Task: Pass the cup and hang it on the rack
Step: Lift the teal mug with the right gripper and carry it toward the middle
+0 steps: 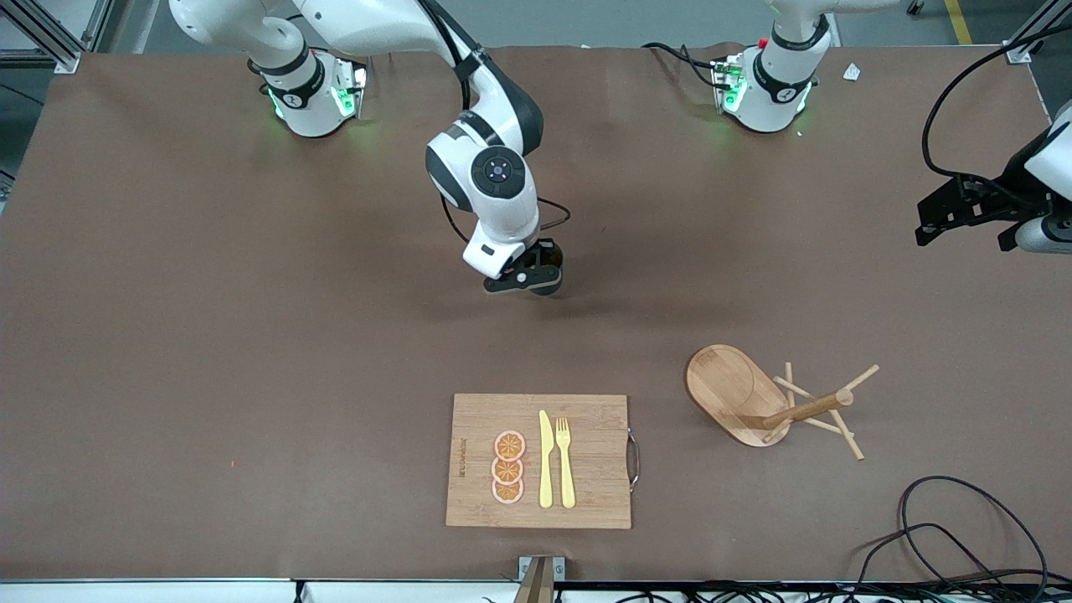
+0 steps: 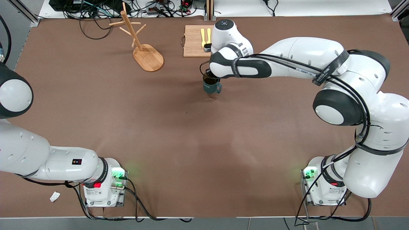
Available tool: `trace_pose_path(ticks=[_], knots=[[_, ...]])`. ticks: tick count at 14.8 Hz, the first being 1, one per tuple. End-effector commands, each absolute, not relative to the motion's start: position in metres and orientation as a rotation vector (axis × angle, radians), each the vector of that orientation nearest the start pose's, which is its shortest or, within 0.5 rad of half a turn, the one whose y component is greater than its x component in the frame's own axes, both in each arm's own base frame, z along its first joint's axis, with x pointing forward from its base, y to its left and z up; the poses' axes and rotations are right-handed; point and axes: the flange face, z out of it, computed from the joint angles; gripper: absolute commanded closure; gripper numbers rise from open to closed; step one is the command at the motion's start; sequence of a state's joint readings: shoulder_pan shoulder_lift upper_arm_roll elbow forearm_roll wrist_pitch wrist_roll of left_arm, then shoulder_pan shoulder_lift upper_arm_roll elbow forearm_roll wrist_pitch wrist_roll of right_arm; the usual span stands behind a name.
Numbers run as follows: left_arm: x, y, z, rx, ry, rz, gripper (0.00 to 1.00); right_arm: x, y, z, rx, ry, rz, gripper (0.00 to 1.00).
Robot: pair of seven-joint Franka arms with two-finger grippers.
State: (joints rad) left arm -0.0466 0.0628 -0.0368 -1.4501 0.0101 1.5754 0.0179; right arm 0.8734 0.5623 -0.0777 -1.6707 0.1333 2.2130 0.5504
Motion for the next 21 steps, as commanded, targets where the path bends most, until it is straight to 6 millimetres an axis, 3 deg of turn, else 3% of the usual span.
trace_pose_path(ticks=[1, 3, 5, 6, 8, 10, 13, 14, 16, 19, 21], knots=[[0.577, -0.044, 0.650, -3.132, 0.165, -0.118, 0.00, 0.464, 0.507, 0.263, -3.102, -0.303, 0.087, 0.99], [0.577, -0.046, 0.650, -3.134, 0.165, -0.118, 0.00, 0.456, 0.522, 0.253, -3.105, -0.331, 0.087, 0.99], [0.575, -0.048, 0.652, -3.176, 0.170, -0.121, 0.00, 0.456, 0.524, 0.247, -3.104, -0.327, 0.083, 0.97], [0.576, -0.050, 0.651, -3.182, 0.173, -0.118, 0.00, 0.457, 0.525, 0.247, -3.102, -0.328, 0.074, 0.83], [0.576, -0.051, 0.650, -3.179, 0.155, -0.115, 0.00, 0.461, 0.523, 0.249, -3.100, -0.338, 0.068, 0.02], [0.577, -0.058, 0.646, -3.178, 0.174, -0.102, 0.00, 0.471, 0.520, 0.261, -3.090, -0.339, 0.051, 0.00], [0.580, -0.064, 0.636, -3.180, 0.184, -0.063, 0.00, 0.469, 0.521, 0.271, -3.098, -0.355, 0.090, 0.00], [0.579, -0.069, 0.634, -3.177, 0.193, -0.053, 0.00, 0.470, 0.519, 0.292, -3.091, -0.354, 0.092, 0.00], [0.574, -0.101, 0.633, -3.180, 0.133, -0.041, 0.00, 0.476, 0.505, 0.324, -3.083, -0.385, 0.115, 0.00], [0.563, -0.154, 0.631, -3.191, -0.066, -0.024, 0.00, 0.508, 0.447, 0.368, -3.091, -0.379, 0.192, 0.00], [0.559, -0.176, 0.622, -3.185, -0.103, 0.012, 0.00, 0.537, 0.387, 0.396, -3.112, -0.240, 0.265, 0.00]])
